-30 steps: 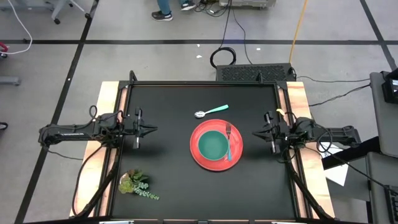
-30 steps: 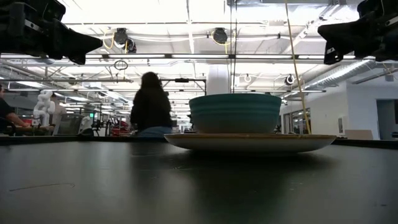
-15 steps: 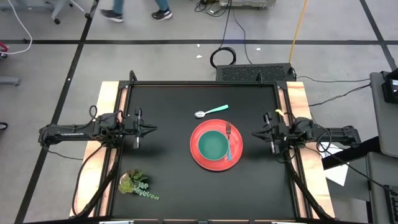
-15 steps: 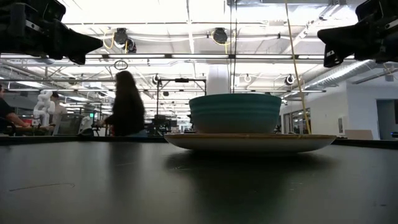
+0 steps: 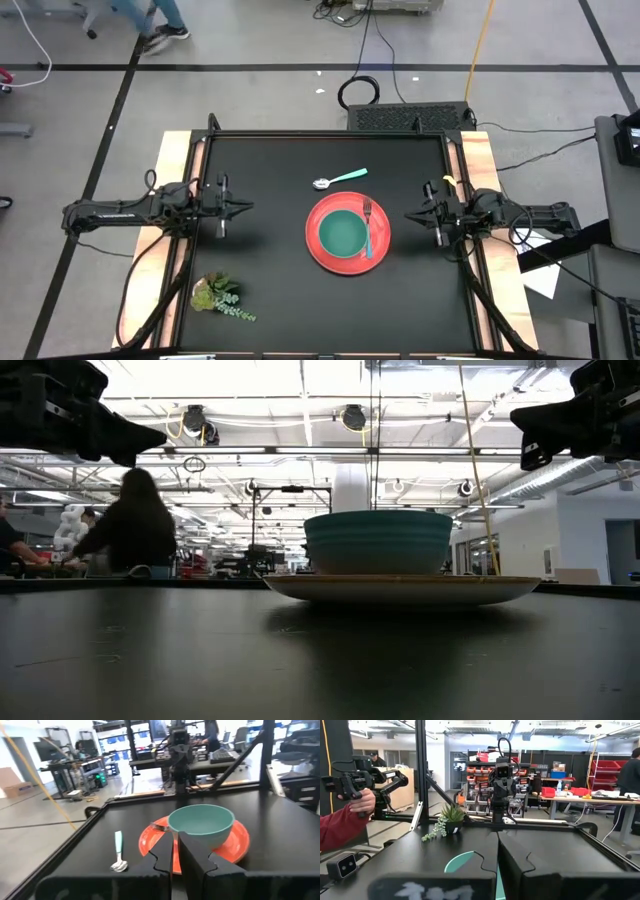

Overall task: Set table place
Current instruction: Put the blue spoon into the green bowl

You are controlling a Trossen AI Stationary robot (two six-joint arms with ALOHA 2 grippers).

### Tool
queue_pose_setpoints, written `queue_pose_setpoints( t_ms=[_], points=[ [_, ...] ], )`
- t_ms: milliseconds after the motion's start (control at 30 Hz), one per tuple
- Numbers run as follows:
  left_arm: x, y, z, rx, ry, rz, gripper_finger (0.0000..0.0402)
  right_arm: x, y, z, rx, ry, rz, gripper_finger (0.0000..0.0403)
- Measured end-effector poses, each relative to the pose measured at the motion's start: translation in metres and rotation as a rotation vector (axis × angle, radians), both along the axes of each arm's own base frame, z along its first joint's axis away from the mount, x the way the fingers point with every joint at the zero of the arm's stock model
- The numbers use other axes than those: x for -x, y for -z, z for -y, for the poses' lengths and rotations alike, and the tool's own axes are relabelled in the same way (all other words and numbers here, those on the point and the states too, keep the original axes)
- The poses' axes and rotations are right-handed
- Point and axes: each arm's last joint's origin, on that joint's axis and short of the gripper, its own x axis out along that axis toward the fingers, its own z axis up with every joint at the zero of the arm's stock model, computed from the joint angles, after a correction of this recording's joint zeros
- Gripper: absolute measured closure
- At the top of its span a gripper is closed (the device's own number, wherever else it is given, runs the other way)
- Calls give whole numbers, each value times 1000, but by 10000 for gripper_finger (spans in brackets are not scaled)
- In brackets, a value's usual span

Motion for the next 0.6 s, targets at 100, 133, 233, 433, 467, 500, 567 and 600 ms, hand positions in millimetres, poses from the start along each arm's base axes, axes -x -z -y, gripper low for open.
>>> queue_pose_setpoints(
  t_ms=[100, 133, 233, 433, 467, 500, 567, 600],
  points=[
    [0, 0, -1, -2, -31, -1, 369, 0, 0, 0, 0, 0, 0, 403],
    [0, 0, -1, -2, -33, -1, 369, 0, 0, 0, 0, 1, 0, 403],
    [0, 1, -1, -21, -33, -10, 369, 0, 0, 0, 2, 1, -1, 403],
    [0, 1, -4, -112, -122, -21, 369, 0, 0, 0, 41, 8, 3, 403],
    [1, 1, -4, -114, -142, -21, 369, 0, 0, 0, 53, 10, 5, 403],
    [1, 1, -5, -116, -160, -21, 369, 0, 0, 0, 61, 12, 6, 403],
    [1, -1, -5, -116, -178, -9, 369, 0, 0, 0, 73, 13, 7, 403],
    [1, -2, -5, -116, -179, 1, 369, 0, 0, 0, 75, 13, 7, 403]
  ],
)
